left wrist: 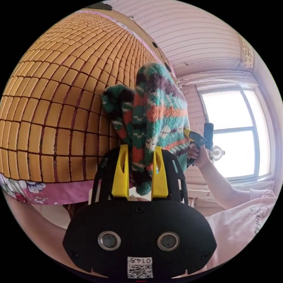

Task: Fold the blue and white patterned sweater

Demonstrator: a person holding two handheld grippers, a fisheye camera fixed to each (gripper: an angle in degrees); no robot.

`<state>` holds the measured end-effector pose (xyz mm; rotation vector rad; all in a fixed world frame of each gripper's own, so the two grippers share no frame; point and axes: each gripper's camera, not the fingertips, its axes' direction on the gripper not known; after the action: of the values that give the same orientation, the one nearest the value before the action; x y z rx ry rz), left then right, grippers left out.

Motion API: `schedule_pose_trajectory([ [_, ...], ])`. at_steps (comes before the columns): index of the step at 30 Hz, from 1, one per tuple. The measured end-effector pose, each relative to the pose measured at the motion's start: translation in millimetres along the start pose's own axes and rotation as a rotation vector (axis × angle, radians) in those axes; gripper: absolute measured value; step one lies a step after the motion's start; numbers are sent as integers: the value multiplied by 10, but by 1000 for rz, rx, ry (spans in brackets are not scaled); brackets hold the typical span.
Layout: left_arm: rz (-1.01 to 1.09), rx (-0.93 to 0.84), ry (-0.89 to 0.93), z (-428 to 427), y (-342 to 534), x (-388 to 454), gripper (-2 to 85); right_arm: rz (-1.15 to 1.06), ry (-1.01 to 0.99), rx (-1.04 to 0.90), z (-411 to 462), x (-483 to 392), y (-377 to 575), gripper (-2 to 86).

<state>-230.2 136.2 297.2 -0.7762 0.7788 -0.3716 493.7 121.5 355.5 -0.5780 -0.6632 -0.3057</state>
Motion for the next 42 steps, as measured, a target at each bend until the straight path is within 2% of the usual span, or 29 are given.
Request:
schedule_pose_trajectory([
  [6, 244, -87, -81, -16, 82, 615, 99, -56, -24, 176, -465, -300, 930, 133],
  [10, 462, -136, -9, 119, 63, 1397, 99, -37, -18, 369, -1207, -401, 1796, 133],
  [14, 650, -225, 130, 735, -56, 2412, 99, 32, 97, 496, -2290, -429, 2637, 134],
  [17, 733, -313, 251, 1397, -86, 3232, 100, 103, 256, 514, -3187, -446, 3130, 136],
  [21, 800, -358, 274, 2172, -22, 4137, 109, 233, 435, 475, -4138, -282, 3446, 141],
  [23, 713, -381, 203, 2768, -51, 4395, 111, 311, 504, 420, -4499, 2, 3469, 148],
  [26, 681, -402, 27, 3424, -40, 4411, 103, 486, 533, 399, -4497, 690, 3488, 161],
  [27, 679, -397, 22, 3482, -41, 4394, 103, 561, 540, 395, -4433, 863, 3503, 164],
  [28, 628, -371, 74, 3502, -73, 4337, 103, 658, 574, 368, -4261, 1136, 3542, 170],
  [30, 577, -381, 126, 3495, -111, 4286, 100, 642, 507, 517, -4225, 1214, 3714, 175],
  [31, 587, -387, 125, 3472, -98, 4289, 100, 623, 443, 560, -4236, 1212, 3775, 176],
  [36, 710, -375, 77, 3162, 158, 4386, 93, 560, 443, 564, -4232, 814, 3802, 175],
  [39, 810, -305, 55, 2641, 355, 4314, 81, 535, 521, 697, -4287, 257, 3922, 161],
  [42, 949, -220, -45, 1884, 645, 3984, 84, 479, 752, 826, -4197, -641, 4008, 143],
])
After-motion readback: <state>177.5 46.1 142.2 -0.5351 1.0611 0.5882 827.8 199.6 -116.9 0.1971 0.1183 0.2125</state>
